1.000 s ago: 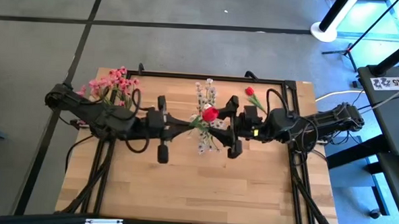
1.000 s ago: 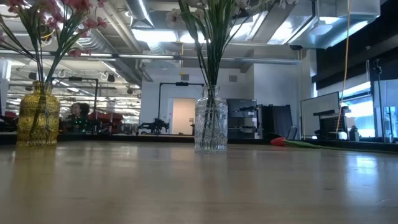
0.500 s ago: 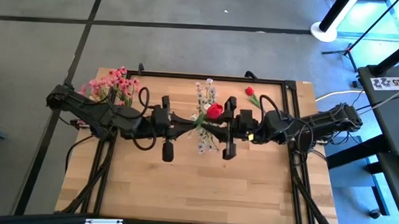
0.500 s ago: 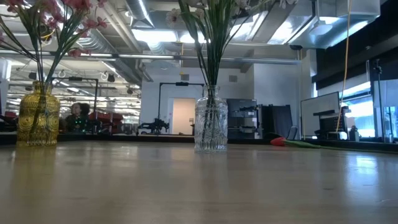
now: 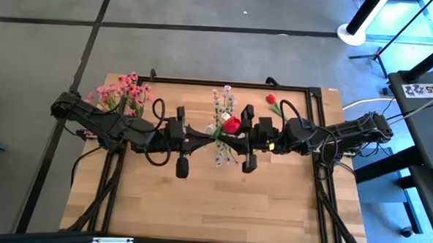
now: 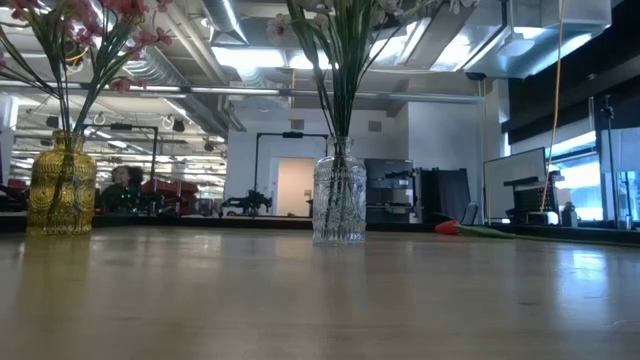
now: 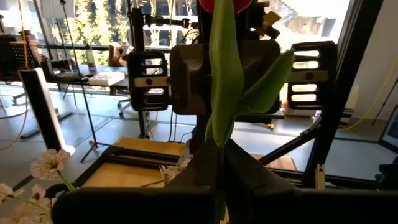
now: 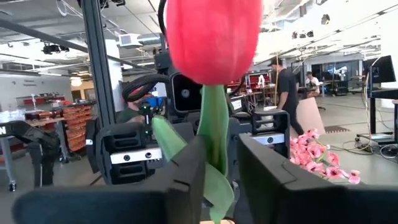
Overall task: Sort flowers into vase by color
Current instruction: Put the bottom red tulip into the yellow vase
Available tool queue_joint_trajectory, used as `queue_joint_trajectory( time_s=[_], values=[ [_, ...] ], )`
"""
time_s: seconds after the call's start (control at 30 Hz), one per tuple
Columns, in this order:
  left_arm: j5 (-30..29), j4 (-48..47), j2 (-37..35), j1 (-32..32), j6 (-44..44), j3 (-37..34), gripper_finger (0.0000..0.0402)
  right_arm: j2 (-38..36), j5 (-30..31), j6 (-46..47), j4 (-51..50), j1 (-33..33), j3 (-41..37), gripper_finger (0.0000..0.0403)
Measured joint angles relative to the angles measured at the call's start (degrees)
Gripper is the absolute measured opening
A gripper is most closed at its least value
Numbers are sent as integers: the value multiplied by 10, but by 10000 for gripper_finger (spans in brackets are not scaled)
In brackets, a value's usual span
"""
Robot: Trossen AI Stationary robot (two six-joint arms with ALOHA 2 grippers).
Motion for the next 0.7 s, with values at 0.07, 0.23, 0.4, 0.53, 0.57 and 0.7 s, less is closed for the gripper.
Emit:
queue_joint_trajectory(
  time_s=[0.07, 0.23, 0.4, 0.53, 0.57, 0.7],
  values=[
    [0, 0, 0, 0, 0, 0, 6, 0, 5, 0, 2, -4, 0, 107],
    [-3, -1, 0, 1, 0, 0, 7, 0, -4, -1, 1, -8, 0, 39],
    [17, -29, 0, 7, -43, 0, 32, 0, -7, 0, -26, -7, 0, 17],
    [51, -78, 0, 16, -100, 0, 75, 0, -30, 0, -66, -7, 0, 6],
    [58, -87, 0, 17, -110, 0, 83, 0, -31, 0, -74, -7, 0, 8],
    [69, -106, 0, 18, -131, 0, 102, 0, -37, 0, -102, -7, 0, 10]
  ],
)
